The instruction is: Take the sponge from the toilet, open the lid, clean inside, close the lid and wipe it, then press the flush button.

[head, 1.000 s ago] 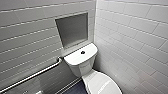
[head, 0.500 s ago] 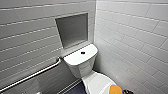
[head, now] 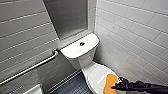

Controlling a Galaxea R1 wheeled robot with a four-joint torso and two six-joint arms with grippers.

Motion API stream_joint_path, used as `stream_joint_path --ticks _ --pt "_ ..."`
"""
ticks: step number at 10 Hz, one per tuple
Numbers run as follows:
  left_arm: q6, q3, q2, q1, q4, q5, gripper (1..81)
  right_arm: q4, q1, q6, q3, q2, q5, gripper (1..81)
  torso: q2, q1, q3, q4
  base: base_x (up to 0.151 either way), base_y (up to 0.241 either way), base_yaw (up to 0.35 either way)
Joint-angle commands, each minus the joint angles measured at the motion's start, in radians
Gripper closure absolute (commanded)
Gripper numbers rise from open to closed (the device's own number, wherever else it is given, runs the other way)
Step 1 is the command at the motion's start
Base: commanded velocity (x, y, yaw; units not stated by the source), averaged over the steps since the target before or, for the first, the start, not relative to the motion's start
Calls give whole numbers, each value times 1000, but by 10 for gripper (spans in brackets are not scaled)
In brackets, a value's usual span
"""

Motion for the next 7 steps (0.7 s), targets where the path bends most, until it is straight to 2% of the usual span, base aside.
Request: stream_joint_path --ticks 1,2,3,5,6,7 --pt "1 11 3 18 -4 81 10 16 144 25 -21 -6 -53 811 0 0 -51 0 0 0 0" --pt "1 11 3 20 -4 81 10 16 164 36 -37 3 -53 811 0 0 -51 0 0 0 0" --pt "1 11 3 20 -4 80 10 17 187 48 -58 16 -53 811 -99 65 -47 0 0 0 0" --pt "1 11 3 20 -4 80 10 19 221 59 -86 35 -53 811 -114 74 -57 0 0 0 0" --pt "1 11 4 20 -4 81 10 19 235 59 -94 43 -53 811 -41 26 -61 0 0 0 0" --pt "1 11 4 20 -4 81 10 19 245 60 -101 54 -51 811 -74 47 -113 0 0 0 0"
